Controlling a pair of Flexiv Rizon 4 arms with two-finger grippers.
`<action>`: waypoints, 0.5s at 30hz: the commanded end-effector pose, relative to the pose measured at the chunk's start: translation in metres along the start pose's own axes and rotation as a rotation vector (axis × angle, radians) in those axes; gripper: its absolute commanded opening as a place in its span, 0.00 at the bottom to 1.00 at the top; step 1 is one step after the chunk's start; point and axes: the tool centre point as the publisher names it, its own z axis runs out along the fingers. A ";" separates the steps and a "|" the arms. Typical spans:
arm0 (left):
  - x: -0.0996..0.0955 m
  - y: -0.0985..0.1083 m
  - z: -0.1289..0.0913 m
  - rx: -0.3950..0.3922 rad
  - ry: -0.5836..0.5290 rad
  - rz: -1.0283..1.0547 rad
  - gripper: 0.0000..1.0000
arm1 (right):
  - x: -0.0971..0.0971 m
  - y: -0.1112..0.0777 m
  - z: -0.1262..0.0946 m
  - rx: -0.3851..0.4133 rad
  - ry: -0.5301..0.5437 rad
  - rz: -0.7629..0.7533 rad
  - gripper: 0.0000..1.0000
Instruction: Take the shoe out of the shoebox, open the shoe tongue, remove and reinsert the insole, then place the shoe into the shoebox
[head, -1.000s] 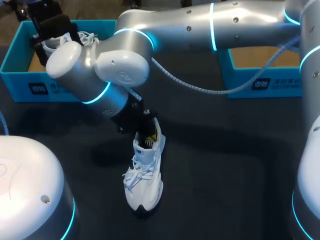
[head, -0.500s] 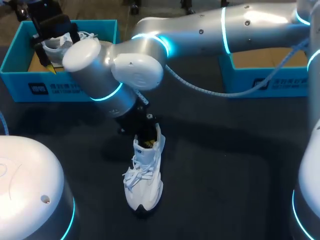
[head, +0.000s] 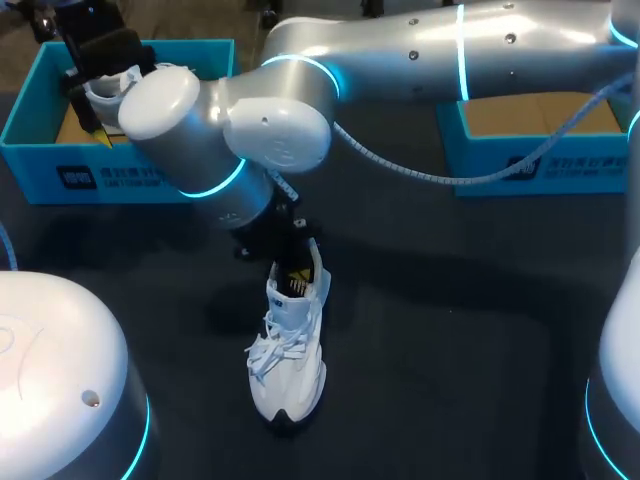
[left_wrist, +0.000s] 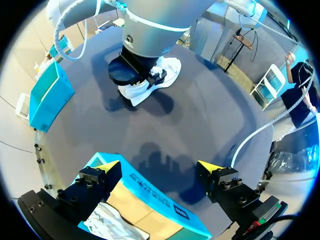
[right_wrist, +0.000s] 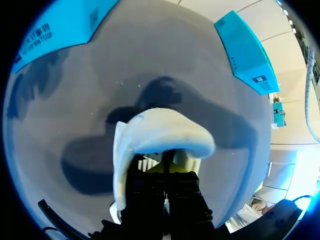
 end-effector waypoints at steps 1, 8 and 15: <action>0.000 0.001 0.000 -0.001 0.003 0.001 1.00 | -0.007 -0.011 0.004 -0.035 0.007 0.087 0.00; 0.000 0.001 0.000 -0.001 0.003 0.001 1.00 | -0.010 -0.019 0.025 -0.014 0.063 0.154 0.00; 0.000 0.001 0.000 -0.001 0.003 0.001 1.00 | 0.001 -0.020 0.038 0.017 0.103 0.151 0.00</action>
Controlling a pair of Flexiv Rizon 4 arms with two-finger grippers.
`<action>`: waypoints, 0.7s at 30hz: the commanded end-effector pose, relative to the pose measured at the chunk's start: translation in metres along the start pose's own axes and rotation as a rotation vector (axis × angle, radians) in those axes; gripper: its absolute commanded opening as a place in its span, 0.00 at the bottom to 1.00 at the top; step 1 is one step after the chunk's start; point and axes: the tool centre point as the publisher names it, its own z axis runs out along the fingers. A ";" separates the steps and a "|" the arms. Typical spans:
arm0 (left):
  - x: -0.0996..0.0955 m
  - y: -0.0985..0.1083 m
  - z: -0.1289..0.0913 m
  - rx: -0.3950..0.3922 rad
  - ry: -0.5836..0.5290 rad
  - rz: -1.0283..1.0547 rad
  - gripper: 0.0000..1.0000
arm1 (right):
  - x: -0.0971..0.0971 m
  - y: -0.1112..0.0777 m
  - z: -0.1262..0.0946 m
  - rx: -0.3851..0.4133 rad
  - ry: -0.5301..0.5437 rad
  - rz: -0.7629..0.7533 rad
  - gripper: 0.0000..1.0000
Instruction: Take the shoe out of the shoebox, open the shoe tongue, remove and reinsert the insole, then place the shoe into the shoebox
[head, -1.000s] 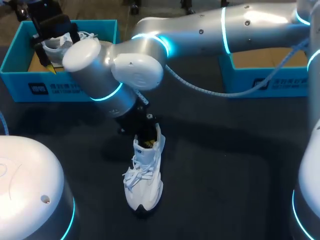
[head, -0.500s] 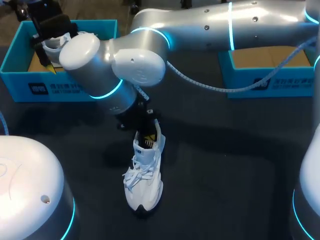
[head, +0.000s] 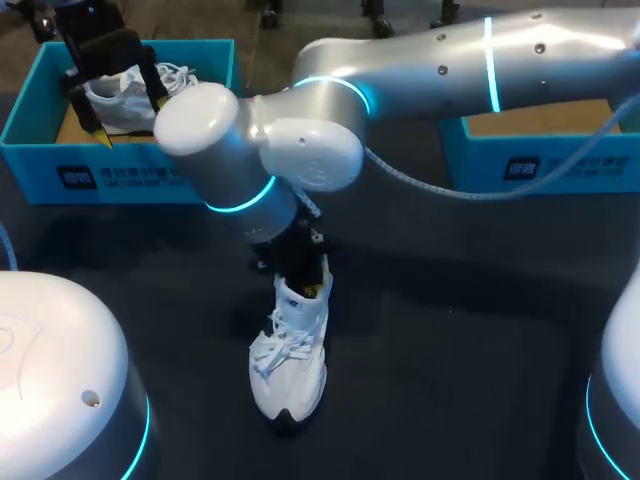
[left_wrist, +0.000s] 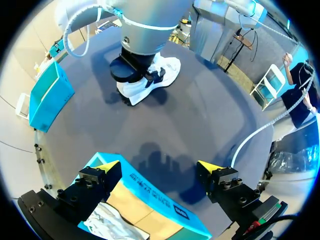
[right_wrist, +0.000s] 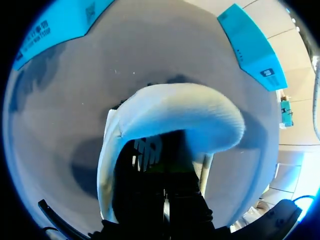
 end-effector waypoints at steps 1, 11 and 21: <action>0.000 0.001 0.000 0.000 0.003 0.001 1.00 | 0.003 -0.007 0.013 -0.002 0.029 0.150 0.00; 0.000 0.001 0.000 0.000 0.003 0.001 1.00 | 0.012 -0.008 -0.014 -0.041 0.026 0.144 0.00; 0.000 0.001 0.000 0.000 0.003 0.001 1.00 | 0.001 0.000 -0.051 -0.084 -0.014 0.157 0.00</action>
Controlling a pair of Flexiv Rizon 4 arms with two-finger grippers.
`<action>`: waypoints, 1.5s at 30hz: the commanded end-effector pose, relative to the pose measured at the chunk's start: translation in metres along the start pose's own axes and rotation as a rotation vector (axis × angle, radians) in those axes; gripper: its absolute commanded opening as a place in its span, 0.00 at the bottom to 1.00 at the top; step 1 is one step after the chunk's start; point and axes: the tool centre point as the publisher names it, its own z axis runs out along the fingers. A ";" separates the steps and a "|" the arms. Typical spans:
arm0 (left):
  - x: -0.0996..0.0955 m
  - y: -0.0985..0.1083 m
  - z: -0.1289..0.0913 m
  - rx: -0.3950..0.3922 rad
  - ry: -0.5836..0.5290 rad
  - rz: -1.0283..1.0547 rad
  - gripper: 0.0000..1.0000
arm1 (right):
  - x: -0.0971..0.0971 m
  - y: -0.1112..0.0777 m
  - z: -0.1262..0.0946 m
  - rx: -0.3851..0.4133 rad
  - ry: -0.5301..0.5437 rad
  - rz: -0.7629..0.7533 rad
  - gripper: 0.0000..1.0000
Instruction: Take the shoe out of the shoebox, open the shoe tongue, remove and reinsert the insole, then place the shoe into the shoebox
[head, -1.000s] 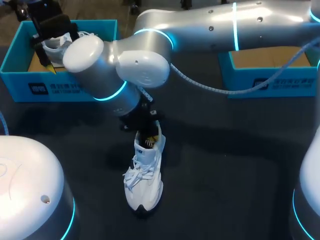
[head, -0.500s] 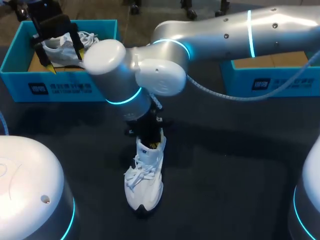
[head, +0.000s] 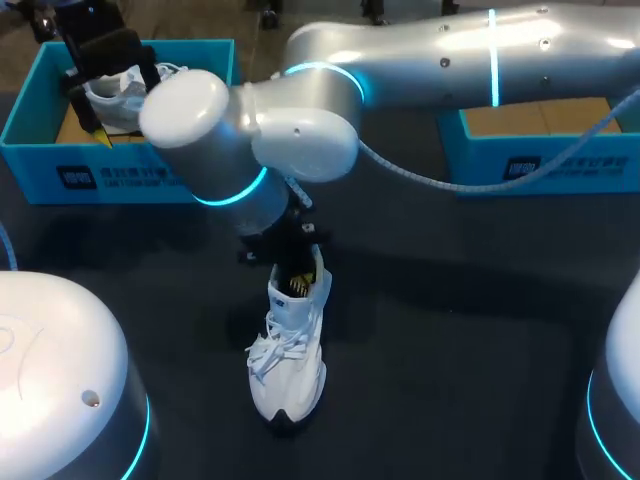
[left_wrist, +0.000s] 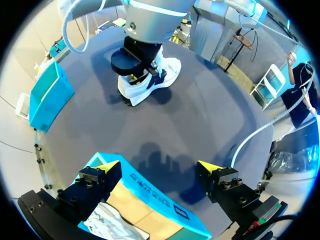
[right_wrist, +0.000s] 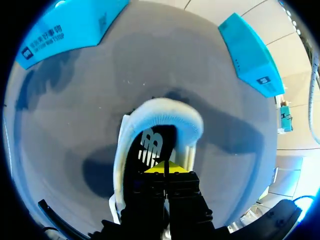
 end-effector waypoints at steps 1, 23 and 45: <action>0.000 0.001 0.000 0.000 0.003 0.001 1.00 | 0.000 -0.003 -0.013 -0.025 -0.009 0.182 0.00; 0.000 0.001 0.000 0.000 0.003 0.001 1.00 | 0.015 -0.033 -0.006 0.094 0.177 0.210 0.60; 0.000 0.001 0.000 0.000 0.003 0.001 1.00 | 0.031 -0.052 -0.028 0.094 0.115 0.191 1.00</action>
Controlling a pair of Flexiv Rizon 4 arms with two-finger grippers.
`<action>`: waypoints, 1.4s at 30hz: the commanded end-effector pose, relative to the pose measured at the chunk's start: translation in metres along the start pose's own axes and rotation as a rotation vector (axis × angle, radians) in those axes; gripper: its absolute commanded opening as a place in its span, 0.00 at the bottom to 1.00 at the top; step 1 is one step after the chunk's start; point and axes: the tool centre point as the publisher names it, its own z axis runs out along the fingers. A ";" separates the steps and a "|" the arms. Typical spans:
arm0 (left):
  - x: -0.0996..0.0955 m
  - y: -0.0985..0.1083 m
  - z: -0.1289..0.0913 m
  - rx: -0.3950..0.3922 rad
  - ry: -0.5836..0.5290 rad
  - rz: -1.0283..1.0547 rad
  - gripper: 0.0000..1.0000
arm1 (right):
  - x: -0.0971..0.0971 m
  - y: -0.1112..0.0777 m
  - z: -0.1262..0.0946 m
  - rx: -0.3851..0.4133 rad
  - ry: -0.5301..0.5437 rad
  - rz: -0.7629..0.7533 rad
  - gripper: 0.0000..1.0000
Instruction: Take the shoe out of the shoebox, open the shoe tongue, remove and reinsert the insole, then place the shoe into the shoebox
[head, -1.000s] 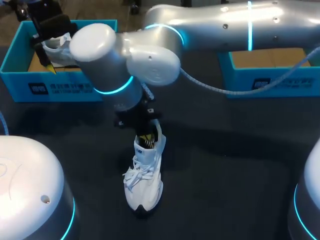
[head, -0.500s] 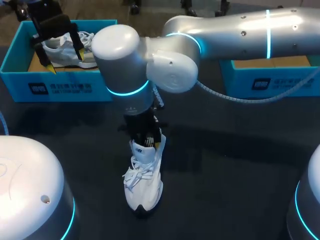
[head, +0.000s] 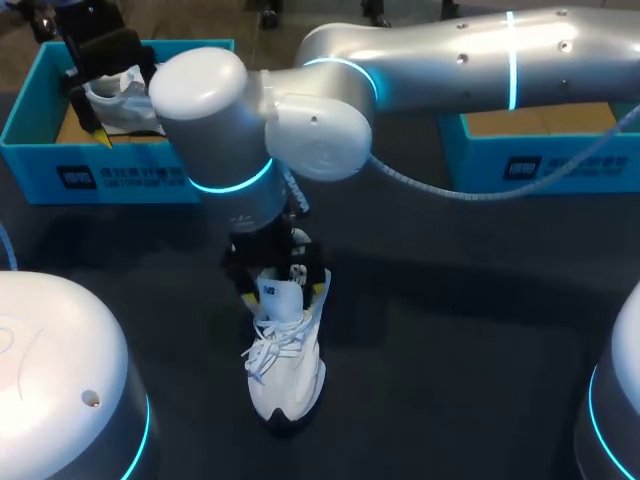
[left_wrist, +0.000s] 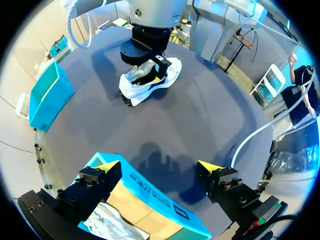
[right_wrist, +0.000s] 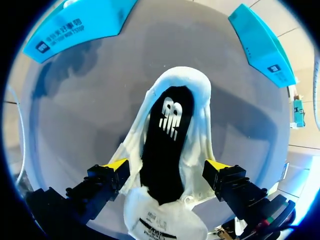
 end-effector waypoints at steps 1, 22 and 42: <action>0.000 0.001 0.000 0.000 0.003 0.001 1.00 | 0.007 -0.014 -0.004 -0.021 -0.025 0.209 1.00; 0.000 0.001 0.000 0.000 0.003 0.001 1.00 | 0.006 -0.064 -0.027 -0.020 -0.110 0.341 1.00; 0.000 0.001 0.000 0.000 0.003 0.001 1.00 | 0.010 -0.125 -0.047 0.009 -0.074 0.481 0.49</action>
